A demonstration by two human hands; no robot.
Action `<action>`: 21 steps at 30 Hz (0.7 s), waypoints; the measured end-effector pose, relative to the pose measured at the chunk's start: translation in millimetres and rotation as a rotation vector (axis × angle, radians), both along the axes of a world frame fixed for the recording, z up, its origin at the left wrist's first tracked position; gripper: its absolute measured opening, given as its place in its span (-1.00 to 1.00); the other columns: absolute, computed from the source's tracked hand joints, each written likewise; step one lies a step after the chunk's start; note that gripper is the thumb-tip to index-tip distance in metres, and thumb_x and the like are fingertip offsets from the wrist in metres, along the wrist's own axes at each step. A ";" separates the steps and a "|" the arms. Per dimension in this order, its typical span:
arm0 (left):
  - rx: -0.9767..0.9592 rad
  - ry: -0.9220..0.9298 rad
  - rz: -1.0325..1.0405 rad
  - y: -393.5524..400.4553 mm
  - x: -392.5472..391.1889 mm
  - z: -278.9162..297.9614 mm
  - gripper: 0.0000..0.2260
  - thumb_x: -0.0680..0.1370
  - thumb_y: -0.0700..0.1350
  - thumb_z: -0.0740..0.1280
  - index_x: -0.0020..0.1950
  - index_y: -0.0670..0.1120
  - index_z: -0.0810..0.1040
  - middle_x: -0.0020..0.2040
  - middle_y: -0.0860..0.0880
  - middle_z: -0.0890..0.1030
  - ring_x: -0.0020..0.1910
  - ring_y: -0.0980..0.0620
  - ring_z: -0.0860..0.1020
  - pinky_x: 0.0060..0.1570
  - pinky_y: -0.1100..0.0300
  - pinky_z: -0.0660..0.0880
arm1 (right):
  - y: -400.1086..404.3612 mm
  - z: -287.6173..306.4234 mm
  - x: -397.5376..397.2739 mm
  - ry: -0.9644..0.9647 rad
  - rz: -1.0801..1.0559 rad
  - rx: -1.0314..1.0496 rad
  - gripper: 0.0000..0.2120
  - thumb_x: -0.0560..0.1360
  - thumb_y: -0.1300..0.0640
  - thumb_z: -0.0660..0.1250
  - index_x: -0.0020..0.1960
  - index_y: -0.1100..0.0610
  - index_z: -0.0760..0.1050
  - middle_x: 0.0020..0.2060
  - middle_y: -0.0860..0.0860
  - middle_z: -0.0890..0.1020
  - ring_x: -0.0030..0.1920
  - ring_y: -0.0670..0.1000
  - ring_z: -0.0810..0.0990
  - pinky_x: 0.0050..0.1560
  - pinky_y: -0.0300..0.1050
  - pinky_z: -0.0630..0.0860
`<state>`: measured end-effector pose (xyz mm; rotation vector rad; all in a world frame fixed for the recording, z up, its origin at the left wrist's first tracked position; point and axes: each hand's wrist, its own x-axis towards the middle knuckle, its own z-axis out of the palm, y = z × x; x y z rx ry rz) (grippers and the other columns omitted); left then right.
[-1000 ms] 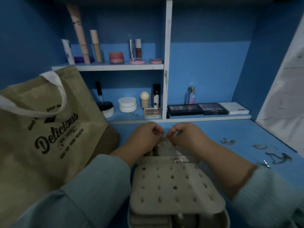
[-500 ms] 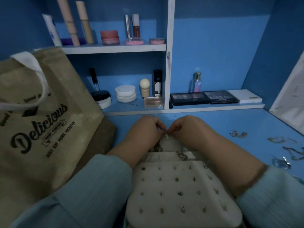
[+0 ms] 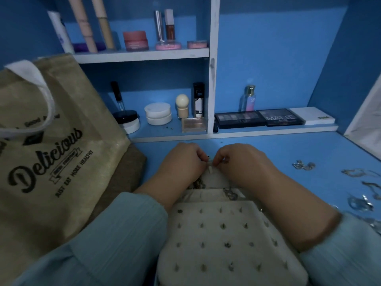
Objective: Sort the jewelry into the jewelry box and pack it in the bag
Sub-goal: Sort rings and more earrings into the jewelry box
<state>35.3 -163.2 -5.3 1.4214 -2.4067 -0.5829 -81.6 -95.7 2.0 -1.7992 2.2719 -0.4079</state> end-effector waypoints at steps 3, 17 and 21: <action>-0.004 -0.009 -0.005 1.7 -0.3 1.0 -0.90 0.51 -0.10 0.34 -0.19 0.08 0.51 -0.19 0.07 0.47 -0.20 0.14 0.43 -0.22 0.30 0.32 | 1.3 2.5 0.4 0.063 0.013 0.030 -0.74 0.55 0.10 0.18 0.05 -0.21 0.55 0.12 -0.09 0.55 0.16 0.02 0.47 0.21 -0.04 0.38; 0.038 -0.059 -0.117 6.4 6.7 2.8 -0.88 0.51 -0.02 0.35 -0.03 0.01 0.64 -0.26 0.11 0.51 -0.27 0.17 0.47 -0.37 0.37 0.32 | 10.2 13.2 2.0 0.050 0.073 0.077 -0.82 0.54 0.02 0.20 0.05 -0.12 0.56 0.07 -0.07 0.57 0.11 0.02 0.49 0.20 -0.02 0.38; -0.009 -0.019 -0.145 9.0 10.1 0.4 -0.85 0.52 -0.01 0.33 -0.01 -0.01 0.65 -0.23 0.09 0.56 -0.32 0.20 0.45 -0.38 0.43 0.29 | 16.0 22.9 -4.9 0.056 0.079 0.102 -0.90 0.50 -0.01 0.29 -0.02 -0.11 0.56 -0.01 -0.11 0.55 0.09 -0.02 0.49 0.18 -0.03 0.42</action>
